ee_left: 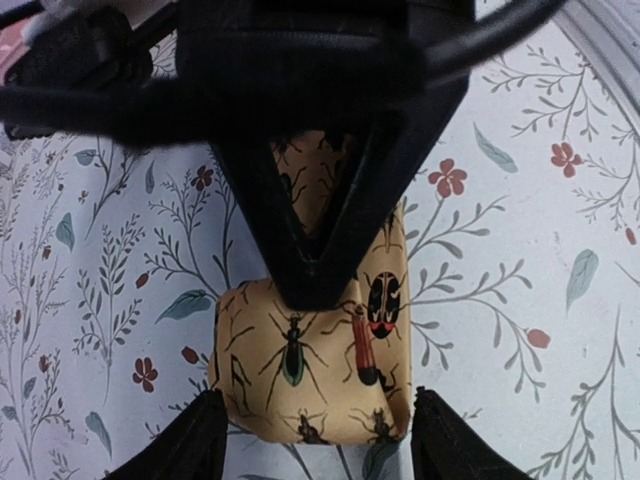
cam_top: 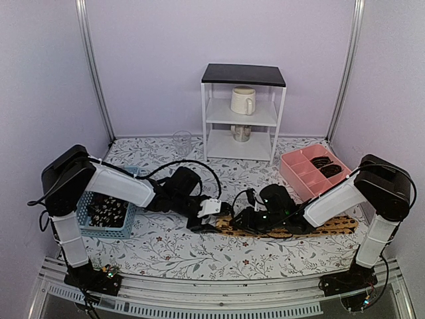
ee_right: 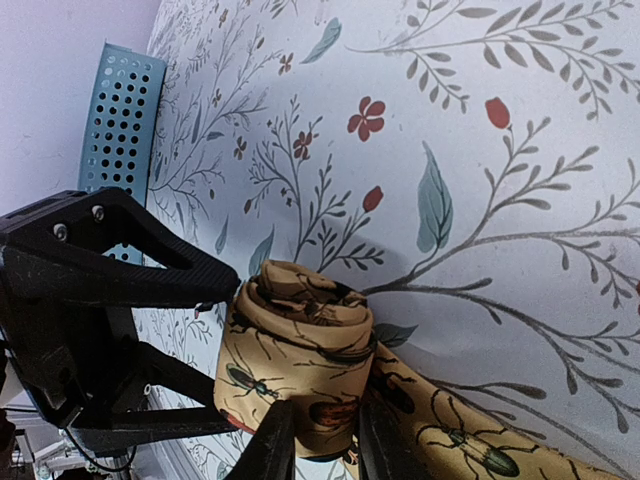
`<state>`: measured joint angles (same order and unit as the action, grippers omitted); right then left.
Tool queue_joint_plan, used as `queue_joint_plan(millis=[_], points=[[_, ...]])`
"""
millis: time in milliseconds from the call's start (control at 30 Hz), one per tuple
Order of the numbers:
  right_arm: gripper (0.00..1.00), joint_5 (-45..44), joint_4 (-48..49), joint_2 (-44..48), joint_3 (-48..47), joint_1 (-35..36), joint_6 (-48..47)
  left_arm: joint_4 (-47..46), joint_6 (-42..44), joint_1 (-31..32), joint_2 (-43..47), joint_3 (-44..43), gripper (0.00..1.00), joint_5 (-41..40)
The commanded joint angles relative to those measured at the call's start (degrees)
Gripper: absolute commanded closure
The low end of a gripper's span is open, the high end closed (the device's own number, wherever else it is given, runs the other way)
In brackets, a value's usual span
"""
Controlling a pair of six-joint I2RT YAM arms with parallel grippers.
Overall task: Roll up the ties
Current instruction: Roll the tie at the center of the board.
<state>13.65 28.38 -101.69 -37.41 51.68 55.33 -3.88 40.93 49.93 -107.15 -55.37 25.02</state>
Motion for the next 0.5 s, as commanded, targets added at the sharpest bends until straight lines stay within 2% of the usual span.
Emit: queue_joint_plan(millis=[0, 167, 300, 367, 433, 467], points=[[0.77, 0.06, 1.15, -0.57, 0.11, -0.36, 0.0, 0.0, 1.15, -0.8, -3.03, -2.3, 0.36, 2.92], [0.77, -0.02, 1.17, -0.54, 0.11, -0.41, -0.04, 0.31, 2.16, -0.96, -4.93, -3.89, 0.38, 3.67], [0.77, 0.05, 1.24, -0.35, 0.3, -0.49, 0.04, 1.67, 2.66, -1.34, -4.96, -5.65, 0.43, 5.89], [0.77, -0.09, 1.24, 0.08, 0.48, -0.54, 0.04, 2.11, 3.36, -1.53, -4.99, -5.73, 0.5, 7.03], [0.77, -0.16, 1.16, 0.64, 0.82, -0.6, 0.16, 2.41, 4.11, -1.51, -4.95, -5.48, 0.62, 7.62], [0.77, -0.15, 1.16, 0.89, 0.92, -0.74, 0.25, 2.45, 4.29, -1.52, -4.99, -5.33, 0.65, 7.67]])
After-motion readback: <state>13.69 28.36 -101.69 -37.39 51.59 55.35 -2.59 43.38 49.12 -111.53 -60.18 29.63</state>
